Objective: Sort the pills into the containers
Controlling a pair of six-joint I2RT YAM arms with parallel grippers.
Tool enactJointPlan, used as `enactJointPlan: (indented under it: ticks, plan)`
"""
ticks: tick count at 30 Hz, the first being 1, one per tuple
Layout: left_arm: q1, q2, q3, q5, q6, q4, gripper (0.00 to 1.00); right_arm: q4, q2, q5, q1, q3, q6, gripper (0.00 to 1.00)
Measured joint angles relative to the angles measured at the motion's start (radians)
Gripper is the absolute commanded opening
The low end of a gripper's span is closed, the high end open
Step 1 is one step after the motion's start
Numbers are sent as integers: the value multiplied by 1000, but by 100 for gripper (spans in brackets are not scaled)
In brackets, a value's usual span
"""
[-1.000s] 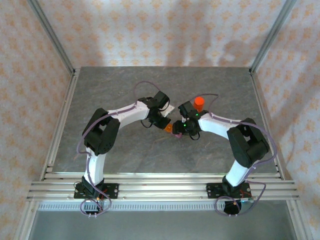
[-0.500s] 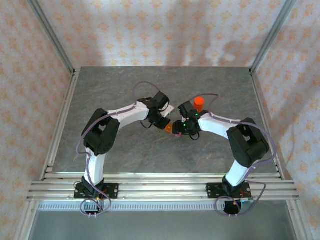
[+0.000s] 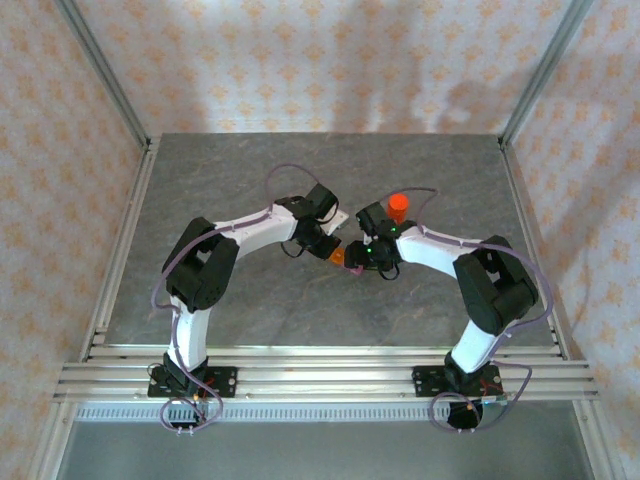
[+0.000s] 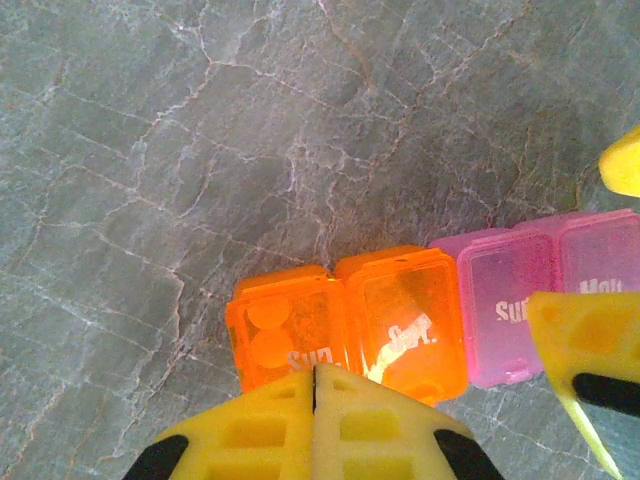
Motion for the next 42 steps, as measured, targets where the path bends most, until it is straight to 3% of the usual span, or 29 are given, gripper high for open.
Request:
enactJointPlan:
  ticks: [31,38,42]
  plan:
    - [-20,-22,-3,-30,-13,-56,0,12,8,0,0,8,3,60]
    - [-19,-158,-82,-116,-54,29,0,-4,21,3,0,37,7,61]
    - [-16,-276,-161,-187,-83,134,9,-46,26,12,0,68,7,62]
